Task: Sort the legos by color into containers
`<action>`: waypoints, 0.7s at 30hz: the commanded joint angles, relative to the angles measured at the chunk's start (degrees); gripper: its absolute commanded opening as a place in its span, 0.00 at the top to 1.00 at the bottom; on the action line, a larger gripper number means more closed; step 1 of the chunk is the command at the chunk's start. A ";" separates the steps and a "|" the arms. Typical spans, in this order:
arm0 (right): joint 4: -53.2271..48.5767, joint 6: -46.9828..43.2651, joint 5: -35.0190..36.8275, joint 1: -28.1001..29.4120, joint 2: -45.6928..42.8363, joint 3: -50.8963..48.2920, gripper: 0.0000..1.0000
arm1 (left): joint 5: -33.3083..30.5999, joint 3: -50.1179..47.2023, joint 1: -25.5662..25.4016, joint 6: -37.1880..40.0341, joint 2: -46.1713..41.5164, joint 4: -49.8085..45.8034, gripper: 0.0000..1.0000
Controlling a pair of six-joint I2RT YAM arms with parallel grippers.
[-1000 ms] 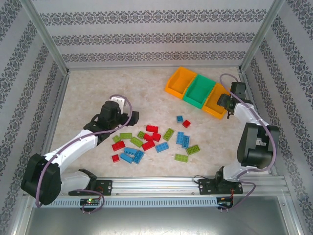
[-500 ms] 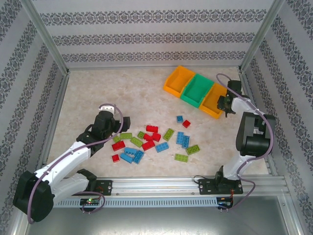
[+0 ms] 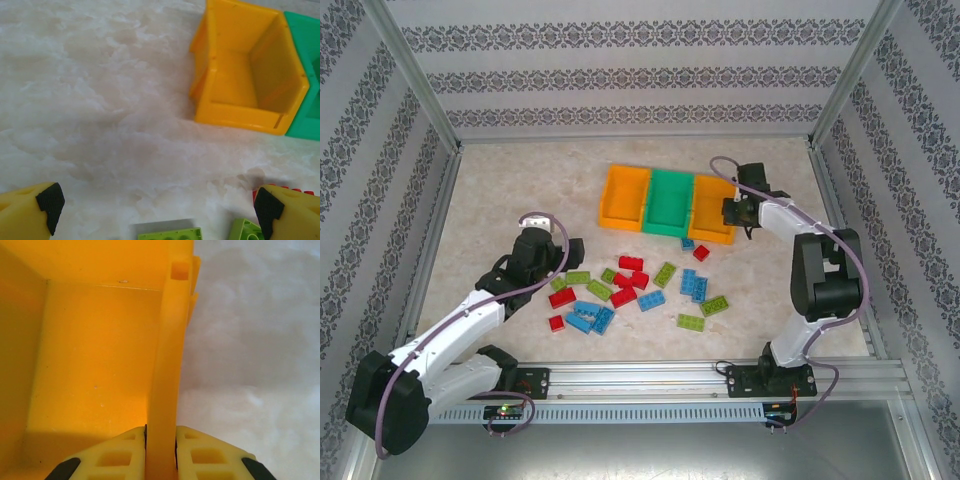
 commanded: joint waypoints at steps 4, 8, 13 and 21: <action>1.05 -3.74 -2.30 3.59 3.31 6.76 0.83 | 1.42 -1.53 -0.35 -0.77 -1.36 -0.65 0.01; 1.09 -5.80 -2.95 4.50 6.10 9.13 0.80 | 2.29 -1.84 -0.34 -0.74 -1.91 -0.33 0.01; 0.02 -6.11 -2.49 4.06 7.45 10.73 0.58 | 2.97 -2.23 -0.33 -0.64 -2.32 -0.42 0.00; 1.12 -4.82 -1.95 4.09 -3.60 2.42 0.17 | 2.47 -2.54 -0.59 -1.68 -5.04 -0.73 0.01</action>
